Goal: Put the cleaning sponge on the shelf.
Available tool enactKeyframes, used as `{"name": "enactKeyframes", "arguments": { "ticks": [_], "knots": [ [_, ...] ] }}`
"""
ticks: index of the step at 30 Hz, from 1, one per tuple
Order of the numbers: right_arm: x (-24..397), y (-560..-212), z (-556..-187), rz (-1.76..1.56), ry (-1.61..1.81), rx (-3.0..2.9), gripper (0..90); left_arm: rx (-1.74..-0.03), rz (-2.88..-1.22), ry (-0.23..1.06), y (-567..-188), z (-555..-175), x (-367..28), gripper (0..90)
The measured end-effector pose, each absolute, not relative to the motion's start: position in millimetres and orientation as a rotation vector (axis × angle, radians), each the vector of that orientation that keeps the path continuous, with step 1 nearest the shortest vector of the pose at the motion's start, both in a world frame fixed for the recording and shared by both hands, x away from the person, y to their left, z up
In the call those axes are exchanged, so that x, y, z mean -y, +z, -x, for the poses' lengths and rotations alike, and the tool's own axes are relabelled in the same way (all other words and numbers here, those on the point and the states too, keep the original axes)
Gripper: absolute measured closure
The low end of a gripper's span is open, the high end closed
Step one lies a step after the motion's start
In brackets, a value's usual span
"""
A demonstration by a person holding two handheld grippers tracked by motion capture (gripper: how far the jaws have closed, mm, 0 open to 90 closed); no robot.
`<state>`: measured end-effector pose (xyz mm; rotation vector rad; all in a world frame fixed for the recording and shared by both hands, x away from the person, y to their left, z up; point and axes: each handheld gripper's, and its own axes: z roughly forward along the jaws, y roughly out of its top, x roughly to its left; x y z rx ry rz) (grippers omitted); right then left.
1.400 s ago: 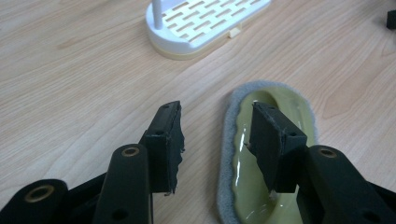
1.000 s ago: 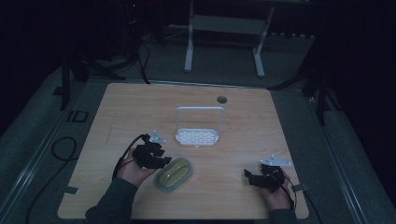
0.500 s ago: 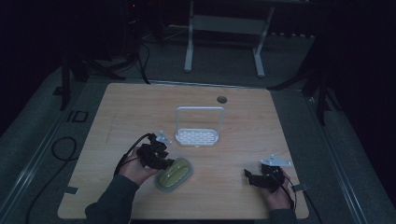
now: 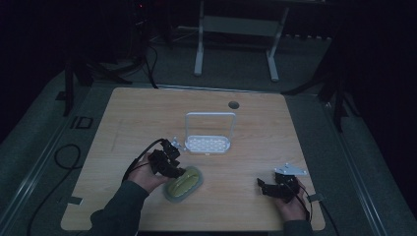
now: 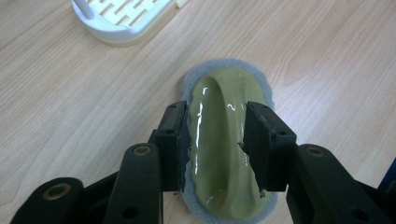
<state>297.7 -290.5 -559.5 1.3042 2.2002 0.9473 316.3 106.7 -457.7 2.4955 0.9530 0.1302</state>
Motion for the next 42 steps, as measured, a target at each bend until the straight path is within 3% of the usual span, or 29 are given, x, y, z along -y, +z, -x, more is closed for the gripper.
{"name": "enactKeyframes", "arguments": {
  "ticks": [42],
  "knots": [
    [290.6,-559.5,-297.7,-1.303,0.947,-2.201,17.7,-0.966,-2.729,-0.038,-466.8,-329.1,-75.0,59.5]
  ]
}}
